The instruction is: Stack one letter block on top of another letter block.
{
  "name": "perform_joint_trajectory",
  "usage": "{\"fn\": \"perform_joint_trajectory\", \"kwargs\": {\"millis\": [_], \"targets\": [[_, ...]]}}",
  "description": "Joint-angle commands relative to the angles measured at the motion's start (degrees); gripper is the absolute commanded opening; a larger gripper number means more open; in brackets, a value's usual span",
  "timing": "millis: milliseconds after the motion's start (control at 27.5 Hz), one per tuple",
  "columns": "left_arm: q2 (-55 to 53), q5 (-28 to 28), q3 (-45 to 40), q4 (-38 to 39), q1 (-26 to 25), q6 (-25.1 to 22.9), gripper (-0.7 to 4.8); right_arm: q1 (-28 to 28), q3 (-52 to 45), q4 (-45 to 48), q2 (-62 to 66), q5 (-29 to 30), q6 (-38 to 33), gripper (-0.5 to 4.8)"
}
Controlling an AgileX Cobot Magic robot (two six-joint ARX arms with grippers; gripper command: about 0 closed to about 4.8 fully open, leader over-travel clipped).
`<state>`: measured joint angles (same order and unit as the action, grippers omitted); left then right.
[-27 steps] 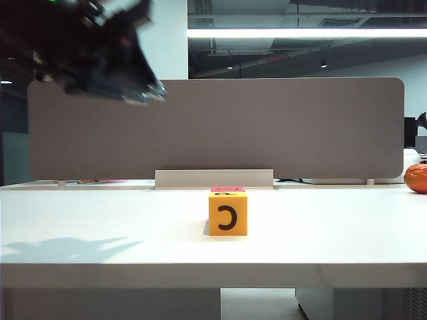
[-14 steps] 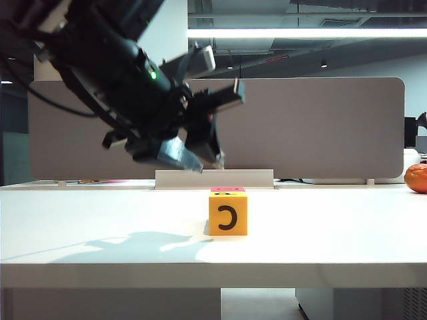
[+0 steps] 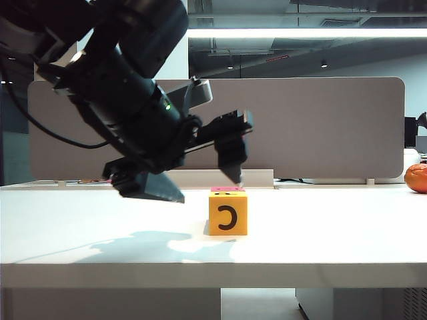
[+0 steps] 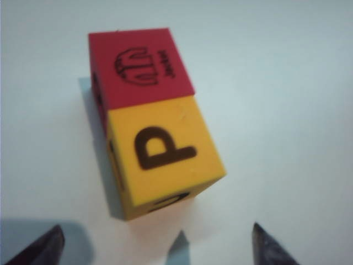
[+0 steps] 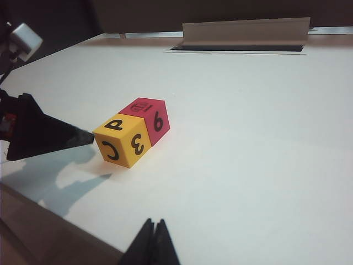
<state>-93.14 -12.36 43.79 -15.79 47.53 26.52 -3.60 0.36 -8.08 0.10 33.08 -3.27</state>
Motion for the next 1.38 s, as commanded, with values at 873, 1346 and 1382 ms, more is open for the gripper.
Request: {"fn": "perform_joint_trajectory", "kwargs": {"millis": [873, 1346, 1382], "targets": [[-8.79, -6.86, 11.54, 6.23, 2.40, 2.08, 4.79, 1.42, -0.15, 0.66, -0.11, 0.11, -0.11, -0.06], [-11.67, -7.26, 11.89, 3.13, 2.80, 5.86, 4.79, 1.42, -0.15, 0.66, -0.11, 0.13, -0.11, -0.06], [-12.04, -8.24, 12.07, 2.91, 2.80, 5.84, 4.79, 1.42, -0.15, 0.66, -0.11, 0.11, -0.11, -0.06]]}}
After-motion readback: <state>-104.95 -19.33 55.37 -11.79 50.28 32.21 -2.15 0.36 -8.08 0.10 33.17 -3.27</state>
